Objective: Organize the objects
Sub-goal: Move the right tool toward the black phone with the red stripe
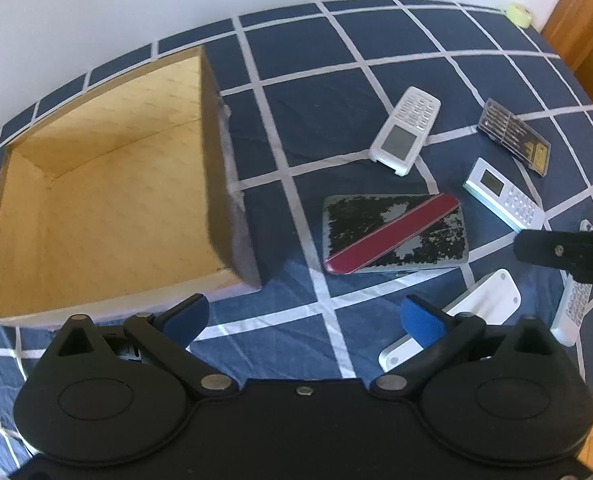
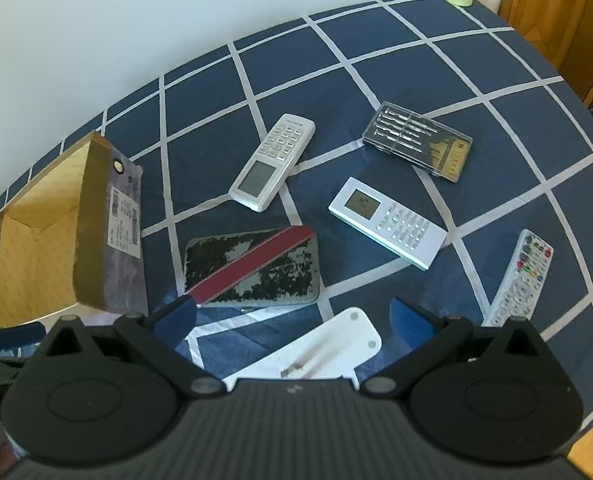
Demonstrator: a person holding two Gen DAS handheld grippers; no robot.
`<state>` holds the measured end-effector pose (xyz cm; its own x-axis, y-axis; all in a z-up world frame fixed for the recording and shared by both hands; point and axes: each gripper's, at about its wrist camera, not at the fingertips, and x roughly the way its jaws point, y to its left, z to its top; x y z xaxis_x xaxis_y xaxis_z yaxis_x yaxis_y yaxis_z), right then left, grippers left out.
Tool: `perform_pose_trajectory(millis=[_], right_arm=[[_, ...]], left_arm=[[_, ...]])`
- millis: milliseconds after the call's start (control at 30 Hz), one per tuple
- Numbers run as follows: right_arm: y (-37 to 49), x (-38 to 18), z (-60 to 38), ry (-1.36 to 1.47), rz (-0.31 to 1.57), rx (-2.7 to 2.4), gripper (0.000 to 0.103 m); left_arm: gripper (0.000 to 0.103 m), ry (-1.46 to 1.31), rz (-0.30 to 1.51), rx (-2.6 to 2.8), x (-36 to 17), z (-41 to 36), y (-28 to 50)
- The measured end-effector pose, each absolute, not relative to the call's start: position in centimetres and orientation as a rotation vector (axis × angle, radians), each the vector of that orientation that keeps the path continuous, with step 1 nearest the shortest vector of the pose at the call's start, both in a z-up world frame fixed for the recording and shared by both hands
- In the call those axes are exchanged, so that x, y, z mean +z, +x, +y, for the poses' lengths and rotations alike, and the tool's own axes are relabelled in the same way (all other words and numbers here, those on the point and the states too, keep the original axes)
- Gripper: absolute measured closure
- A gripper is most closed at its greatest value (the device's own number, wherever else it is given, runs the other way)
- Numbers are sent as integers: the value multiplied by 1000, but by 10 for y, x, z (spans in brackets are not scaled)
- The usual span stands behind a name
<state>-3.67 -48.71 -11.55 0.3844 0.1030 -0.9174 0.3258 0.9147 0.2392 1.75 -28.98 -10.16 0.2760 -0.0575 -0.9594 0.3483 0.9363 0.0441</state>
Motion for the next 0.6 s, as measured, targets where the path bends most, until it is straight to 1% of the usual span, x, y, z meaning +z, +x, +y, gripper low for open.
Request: perform_pose_trajectory(millis=[300,600], right_arm=[[-5,-135,-503,468,1220,-143,0],[26,-166,-506,481,1303,-144,0]], left_arm=[[0,316,1321,-334,-121,-323,43],[0,324,1404,-374,-155,-340,66]])
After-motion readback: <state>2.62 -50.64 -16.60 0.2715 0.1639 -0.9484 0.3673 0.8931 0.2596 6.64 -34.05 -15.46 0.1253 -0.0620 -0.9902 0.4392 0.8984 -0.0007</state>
